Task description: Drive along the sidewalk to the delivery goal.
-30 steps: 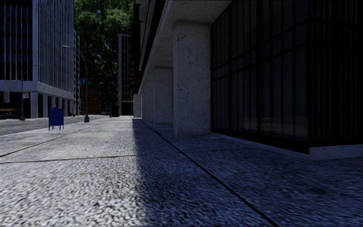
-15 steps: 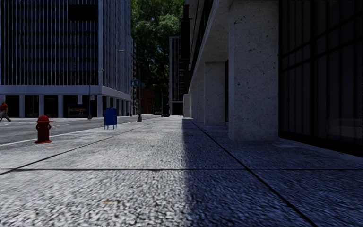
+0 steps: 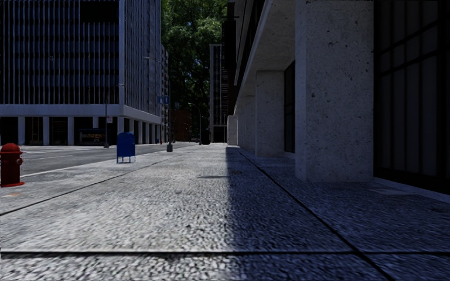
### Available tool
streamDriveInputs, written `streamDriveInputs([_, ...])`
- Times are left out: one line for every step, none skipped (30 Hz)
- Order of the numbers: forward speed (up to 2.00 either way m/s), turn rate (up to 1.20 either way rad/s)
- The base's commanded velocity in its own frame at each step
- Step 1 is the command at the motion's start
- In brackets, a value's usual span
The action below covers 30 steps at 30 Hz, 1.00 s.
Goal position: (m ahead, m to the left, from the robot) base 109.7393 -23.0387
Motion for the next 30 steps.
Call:
streamDriveInputs([2.00, 0.00])
streamDriveInputs([2.00, 0.00])
streamDriveInputs([2.00, 0.00])
streamDriveInputs([2.00, 0.00])
streamDriveInputs([2.00, 0.00])
streamDriveInputs([2.00, 0.00])
streamDriveInputs([2.00, 0.00])
streamDriveInputs([2.00, 0.00])
streamDriveInputs([2.00, 0.00])
streamDriveInputs([2.00, 0.00])
streamDriveInputs([2.00, 0.00])
streamDriveInputs([2.00, 0.00])
streamDriveInputs([2.00, 0.00])
streamDriveInputs([2.00, 0.00])
streamDriveInputs([2.00, 0.00])
streamDriveInputs([2.00, 0.00])
streamDriveInputs([2.00, 0.00])
streamDriveInputs([2.00, 0.00])
streamDriveInputs([2.00, 0.00])
streamDriveInputs([2.00, 0.00])
streamDriveInputs([2.00, 0.00])
streamDriveInputs([2.00, 0.00])
streamDriveInputs([2.00, 0.00])
streamDriveInputs([2.00, 0.00])
streamDriveInputs([2.00, 0.00])
streamDriveInputs([2.00, 0.00])
streamDriveInputs([2.00, 0.00])
streamDriveInputs([2.00, 0.00])
streamDriveInputs([2.00, 0.00])
streamDriveInputs([2.00, 0.00])
